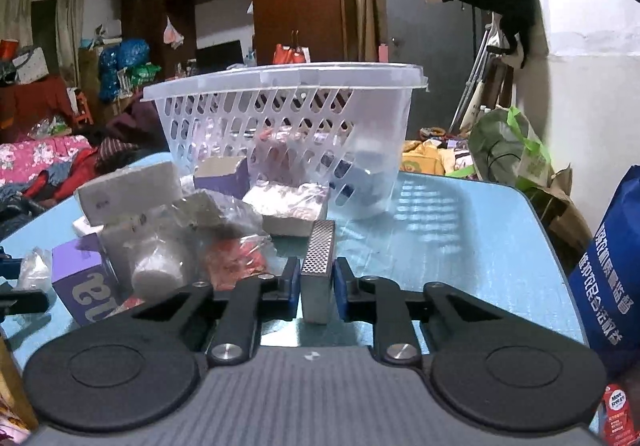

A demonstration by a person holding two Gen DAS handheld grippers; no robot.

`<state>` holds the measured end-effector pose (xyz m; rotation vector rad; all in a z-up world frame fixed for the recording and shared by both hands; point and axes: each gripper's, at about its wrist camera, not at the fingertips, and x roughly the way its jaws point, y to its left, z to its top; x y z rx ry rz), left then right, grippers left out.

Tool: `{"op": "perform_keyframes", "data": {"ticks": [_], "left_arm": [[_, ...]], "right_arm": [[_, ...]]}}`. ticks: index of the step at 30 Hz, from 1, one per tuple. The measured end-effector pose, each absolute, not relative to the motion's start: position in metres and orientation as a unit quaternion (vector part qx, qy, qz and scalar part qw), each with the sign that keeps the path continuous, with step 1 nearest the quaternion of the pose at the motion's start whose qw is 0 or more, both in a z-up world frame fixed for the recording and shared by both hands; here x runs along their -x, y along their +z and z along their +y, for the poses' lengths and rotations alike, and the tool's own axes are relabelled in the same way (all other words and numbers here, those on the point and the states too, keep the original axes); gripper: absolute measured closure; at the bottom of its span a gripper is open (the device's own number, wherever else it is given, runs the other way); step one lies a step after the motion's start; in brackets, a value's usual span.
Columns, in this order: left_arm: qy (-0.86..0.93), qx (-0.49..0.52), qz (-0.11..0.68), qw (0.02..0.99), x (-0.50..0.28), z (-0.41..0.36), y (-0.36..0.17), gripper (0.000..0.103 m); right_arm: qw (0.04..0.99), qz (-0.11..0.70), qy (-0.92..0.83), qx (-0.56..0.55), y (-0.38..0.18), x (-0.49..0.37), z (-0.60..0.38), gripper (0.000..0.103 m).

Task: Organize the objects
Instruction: 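Grasp a clear bag with white item with left tool while right grasps the silver box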

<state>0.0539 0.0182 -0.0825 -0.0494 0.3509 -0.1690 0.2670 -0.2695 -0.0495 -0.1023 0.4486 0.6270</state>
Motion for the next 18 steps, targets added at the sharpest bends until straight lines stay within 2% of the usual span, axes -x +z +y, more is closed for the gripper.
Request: {"op": "perform_keyframes", "data": {"ticks": [7,18], "left_arm": [[-0.093,0.034,0.165,0.981,-0.054,0.022,-0.083,0.052],[-0.094,0.038,0.148,0.984,-0.055,0.025,-0.075,0.052]], "right_arm": [[0.937,0.175,0.301,0.039,-0.046,-0.257,-0.275,0.085],[0.943,0.152,0.296,0.018,-0.043,-0.254,-0.281,0.085]]}}
